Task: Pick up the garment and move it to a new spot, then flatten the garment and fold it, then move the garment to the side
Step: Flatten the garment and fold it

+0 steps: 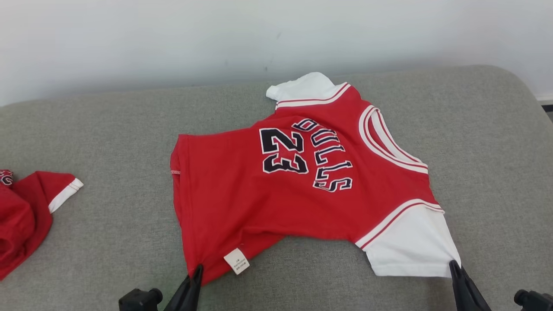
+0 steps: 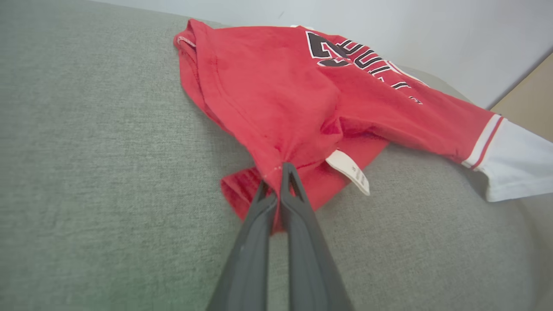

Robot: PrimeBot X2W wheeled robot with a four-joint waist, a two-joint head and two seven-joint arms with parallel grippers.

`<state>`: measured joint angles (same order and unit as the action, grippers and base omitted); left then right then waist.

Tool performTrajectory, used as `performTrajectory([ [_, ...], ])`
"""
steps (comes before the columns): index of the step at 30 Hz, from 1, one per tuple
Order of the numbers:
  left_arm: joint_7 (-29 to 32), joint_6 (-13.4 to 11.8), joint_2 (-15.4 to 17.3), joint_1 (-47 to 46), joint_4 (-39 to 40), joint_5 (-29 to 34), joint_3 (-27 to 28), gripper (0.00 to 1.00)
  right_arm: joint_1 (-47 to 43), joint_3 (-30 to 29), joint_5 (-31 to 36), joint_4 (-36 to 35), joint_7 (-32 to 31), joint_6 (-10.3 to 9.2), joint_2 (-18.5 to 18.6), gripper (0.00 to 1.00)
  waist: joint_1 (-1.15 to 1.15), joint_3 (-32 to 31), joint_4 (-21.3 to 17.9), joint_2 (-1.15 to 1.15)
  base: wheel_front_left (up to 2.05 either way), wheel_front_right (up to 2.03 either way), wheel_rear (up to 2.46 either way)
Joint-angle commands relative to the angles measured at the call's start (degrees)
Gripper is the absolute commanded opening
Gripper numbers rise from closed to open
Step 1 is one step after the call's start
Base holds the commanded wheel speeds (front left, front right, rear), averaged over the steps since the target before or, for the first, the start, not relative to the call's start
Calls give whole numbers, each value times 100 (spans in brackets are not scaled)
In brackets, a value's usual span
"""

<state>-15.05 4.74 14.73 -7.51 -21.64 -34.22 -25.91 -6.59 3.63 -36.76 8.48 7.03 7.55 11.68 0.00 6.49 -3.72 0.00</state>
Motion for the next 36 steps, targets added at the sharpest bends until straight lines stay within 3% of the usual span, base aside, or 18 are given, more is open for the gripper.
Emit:
performTrajectory([
  [1, -18, 17, -29, 100, -23, 22, 38, 0, -81, -43, 19, 14, -19, -13, -20, 0, 0, -45, 18, 0, 0, 0, 0],
  [12, -18, 158, -169, 233, -288, 319, 271, 0, -95, -95, 239, 132, -102, -13, -179, 0, 0, -197, -37, 0, 0, 0, 0],
  [13, -18, 165, -182, 239, -313, 352, 294, 0, -64, -94, 281, 175, -72, -13, -184, 33, 0, -212, -42, 0, 0, 0, 0],
  [14, -18, 167, -183, 242, -331, 415, 324, 53, -31, -90, 347, 220, -19, -13, -171, 98, 0, -233, -46, 0, 0, 0, 0],
  [15, -18, 159, -191, 248, -350, 491, 337, 98, -7, -82, 413, 273, 26, -13, -154, 100, 0, -265, -43, 0, 0, 0, 0],
  [16, -18, 155, -208, 271, -369, 549, 362, 100, 15, -62, 473, 310, 74, -13, -145, 100, 0, -293, -44, 0, 0, 0, 0],
  [25, -18, 128, -311, 534, 14, 927, 971, 100, 96, -200, 860, 394, 547, -13, -76, 100, 0, -633, 55, 0, 0, 0, 0],
  [36, -18, 2, -591, 1179, 1320, 1697, 2325, 100, -33, -487, 1430, -17, 814, -13, -207, 100, 0, -800, 155, 0, 0, 0, 0],
])
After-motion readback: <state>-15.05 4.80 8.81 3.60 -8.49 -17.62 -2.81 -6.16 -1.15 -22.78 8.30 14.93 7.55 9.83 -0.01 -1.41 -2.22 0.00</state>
